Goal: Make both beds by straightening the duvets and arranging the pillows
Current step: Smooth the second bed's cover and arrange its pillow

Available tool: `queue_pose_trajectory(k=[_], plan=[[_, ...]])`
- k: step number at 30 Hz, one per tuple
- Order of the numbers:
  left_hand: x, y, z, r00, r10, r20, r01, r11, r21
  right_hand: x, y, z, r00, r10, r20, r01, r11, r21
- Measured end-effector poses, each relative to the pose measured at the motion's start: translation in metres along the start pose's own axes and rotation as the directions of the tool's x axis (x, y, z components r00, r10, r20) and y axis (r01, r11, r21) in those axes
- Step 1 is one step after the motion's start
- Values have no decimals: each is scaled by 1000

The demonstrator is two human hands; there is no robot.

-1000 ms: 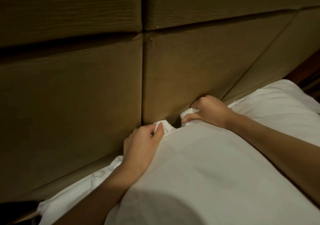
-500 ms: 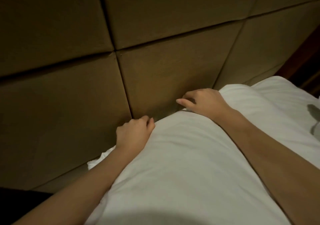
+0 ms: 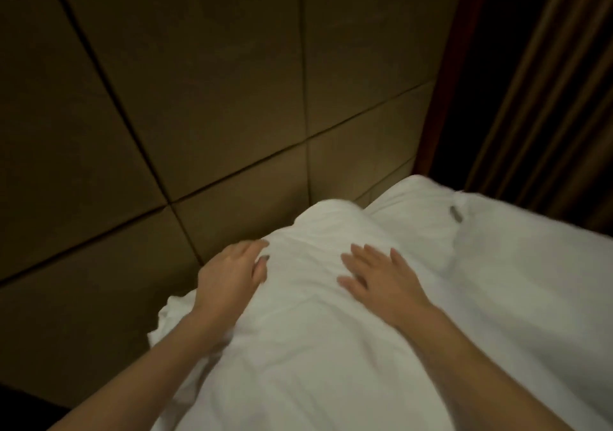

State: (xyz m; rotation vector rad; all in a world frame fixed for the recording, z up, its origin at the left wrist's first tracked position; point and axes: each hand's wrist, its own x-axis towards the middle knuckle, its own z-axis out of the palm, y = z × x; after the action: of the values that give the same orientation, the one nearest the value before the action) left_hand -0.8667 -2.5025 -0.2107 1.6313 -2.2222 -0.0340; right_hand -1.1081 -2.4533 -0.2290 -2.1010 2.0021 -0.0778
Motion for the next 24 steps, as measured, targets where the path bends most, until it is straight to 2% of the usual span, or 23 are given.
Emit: queue_pose_trajectory(k=[3, 7, 14, 18, 24], plan=[[-13, 49, -25, 994, 105, 16, -105, 994, -9, -59, 15, -27, 996, 75, -49, -73, 997, 41], [-26, 114, -62, 965, 257, 44, -257, 966, 8, -122, 33, -74, 994, 104, -27, -105, 994, -34], [-54, 208, -156, 947, 284, 151, -294, 954, 50, -216, 41, -162, 984, 141, -106, -147, 988, -50], [-67, 239, -198, 938, 311, 152, -320, 947, 38, -257, 37, -195, 973, 133, -189, -148, 987, -67], [-71, 269, -216, 915, 355, 191, -364, 931, 15, -291, 42, -214, 947, 233, -219, -244, 969, -26]])
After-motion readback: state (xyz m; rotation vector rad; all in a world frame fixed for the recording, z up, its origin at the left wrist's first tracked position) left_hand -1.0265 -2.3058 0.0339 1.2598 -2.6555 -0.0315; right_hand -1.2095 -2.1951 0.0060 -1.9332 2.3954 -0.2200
